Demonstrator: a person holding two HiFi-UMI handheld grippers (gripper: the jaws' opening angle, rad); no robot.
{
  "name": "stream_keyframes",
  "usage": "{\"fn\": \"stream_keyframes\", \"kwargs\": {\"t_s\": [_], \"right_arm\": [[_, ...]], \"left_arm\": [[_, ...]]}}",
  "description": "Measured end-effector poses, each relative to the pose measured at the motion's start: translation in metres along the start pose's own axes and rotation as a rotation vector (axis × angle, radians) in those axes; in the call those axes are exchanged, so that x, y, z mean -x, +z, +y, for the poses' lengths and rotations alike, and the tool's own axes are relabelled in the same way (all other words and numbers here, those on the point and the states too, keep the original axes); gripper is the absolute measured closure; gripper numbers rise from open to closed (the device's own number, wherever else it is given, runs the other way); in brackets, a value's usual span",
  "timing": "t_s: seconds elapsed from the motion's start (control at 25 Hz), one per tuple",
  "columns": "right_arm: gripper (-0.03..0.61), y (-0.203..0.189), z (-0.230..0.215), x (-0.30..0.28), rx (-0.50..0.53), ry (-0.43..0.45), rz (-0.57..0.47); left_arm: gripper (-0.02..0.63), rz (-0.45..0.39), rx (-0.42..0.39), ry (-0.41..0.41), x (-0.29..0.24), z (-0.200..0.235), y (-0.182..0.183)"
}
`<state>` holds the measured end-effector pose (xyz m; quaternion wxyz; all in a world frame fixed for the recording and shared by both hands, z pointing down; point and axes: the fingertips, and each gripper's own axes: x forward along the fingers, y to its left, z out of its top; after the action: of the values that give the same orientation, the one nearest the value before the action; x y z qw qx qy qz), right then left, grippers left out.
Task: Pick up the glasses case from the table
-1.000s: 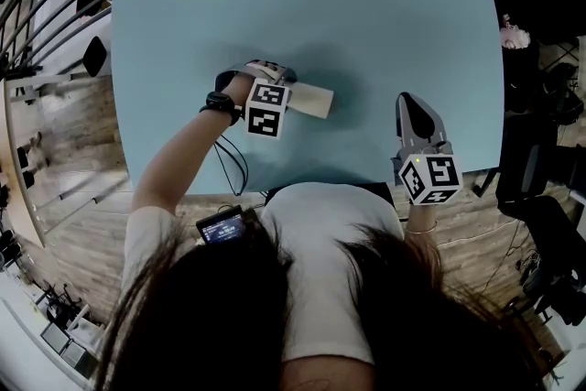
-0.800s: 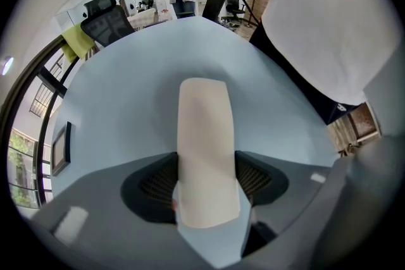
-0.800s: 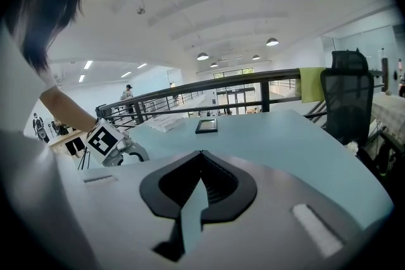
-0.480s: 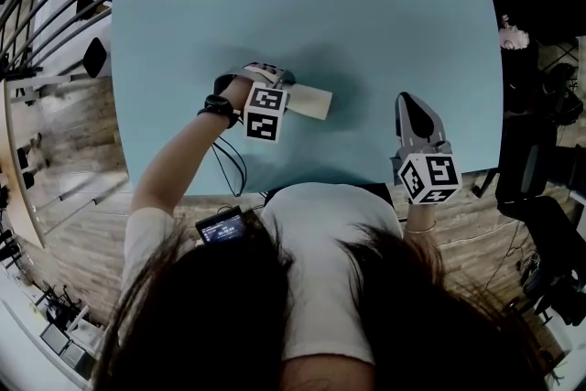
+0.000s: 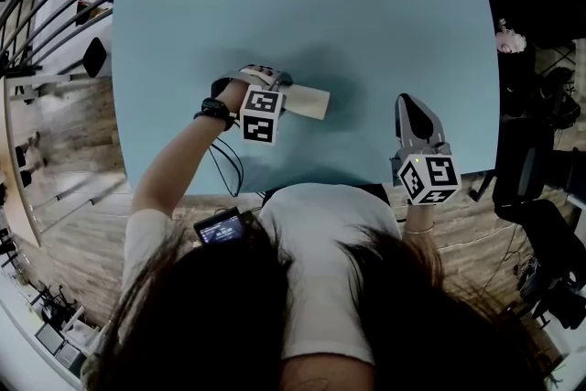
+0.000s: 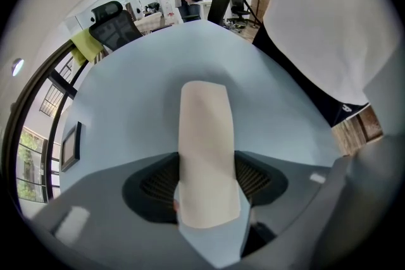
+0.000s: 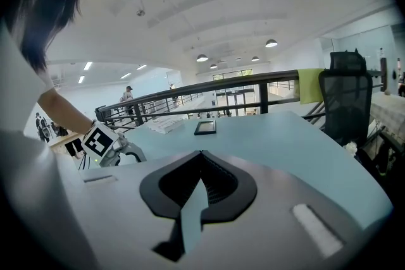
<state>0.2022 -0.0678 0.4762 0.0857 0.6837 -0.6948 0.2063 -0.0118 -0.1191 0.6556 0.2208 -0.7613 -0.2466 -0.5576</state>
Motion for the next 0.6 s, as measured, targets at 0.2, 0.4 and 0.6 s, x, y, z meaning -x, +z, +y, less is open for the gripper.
{"fn": "stream_keyframes", "kwargs": {"t_s": [0.2,0.4,0.6], "right_arm": [[0.576,0.001,-0.001,0.002,0.002,0.006,-0.006],[0.576,0.004,0.0,0.001,0.005,0.018,-0.018],[0.575,0.009,0.004,0.003,0.013,0.035,-0.036]], "left_arm": [[0.291,-0.007,0.027,0.032,0.008,0.006,0.001],[0.291,-0.014,0.054,0.089,0.02,0.016,0.0],[0.291,-0.008,0.065,0.155,0.035,0.021,0.0]]}}
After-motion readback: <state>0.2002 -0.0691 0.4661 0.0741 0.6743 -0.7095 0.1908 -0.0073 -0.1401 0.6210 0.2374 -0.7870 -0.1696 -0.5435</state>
